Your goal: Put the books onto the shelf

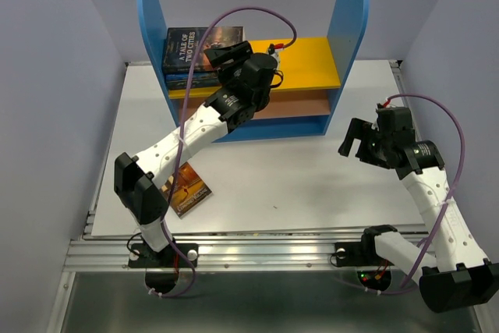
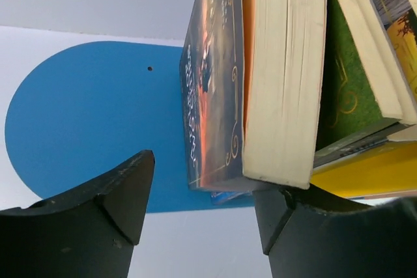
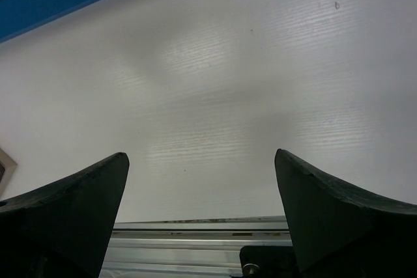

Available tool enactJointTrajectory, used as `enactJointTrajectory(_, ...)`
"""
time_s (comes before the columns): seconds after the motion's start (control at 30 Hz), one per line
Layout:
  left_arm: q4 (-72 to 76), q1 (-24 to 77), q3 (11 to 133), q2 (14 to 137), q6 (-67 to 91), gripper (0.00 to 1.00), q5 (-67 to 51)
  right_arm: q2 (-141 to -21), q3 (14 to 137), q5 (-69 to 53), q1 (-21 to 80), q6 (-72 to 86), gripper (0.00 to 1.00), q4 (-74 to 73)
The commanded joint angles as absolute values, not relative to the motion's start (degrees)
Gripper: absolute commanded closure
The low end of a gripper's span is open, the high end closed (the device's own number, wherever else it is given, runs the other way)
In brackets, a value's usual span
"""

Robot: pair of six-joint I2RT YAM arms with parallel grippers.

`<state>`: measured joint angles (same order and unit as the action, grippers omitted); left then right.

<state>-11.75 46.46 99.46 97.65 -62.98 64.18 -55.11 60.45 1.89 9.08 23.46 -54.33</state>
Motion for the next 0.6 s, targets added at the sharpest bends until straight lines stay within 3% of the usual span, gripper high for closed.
enactJointTrajectory(0.0,-7.74,47.72,101.86,93.78,-62.93,0.18,68.55,-54.14,60.73,1.58,9.32,22.5,0.0,-51.68)
enactJointTrajectory(0.2,-9.4,50.36,104.49,91.5,-61.53,0.05,66.54,-54.14,61.0,0.44,9.32,22.5,0.0,-51.68)
enactJointTrajectory(0.37,-16.6,52.99,106.43,89.56,-54.6,0.01,62.15,-53.79,61.35,-2.02,9.32,21.02,0.0,-51.85)
enactJointTrajectory(0.57,-36.54,56.78,119.23,87.37,-39.39,0.01,41.96,-51.25,61.87,-5.45,9.32,18.64,0.0,-53.44)
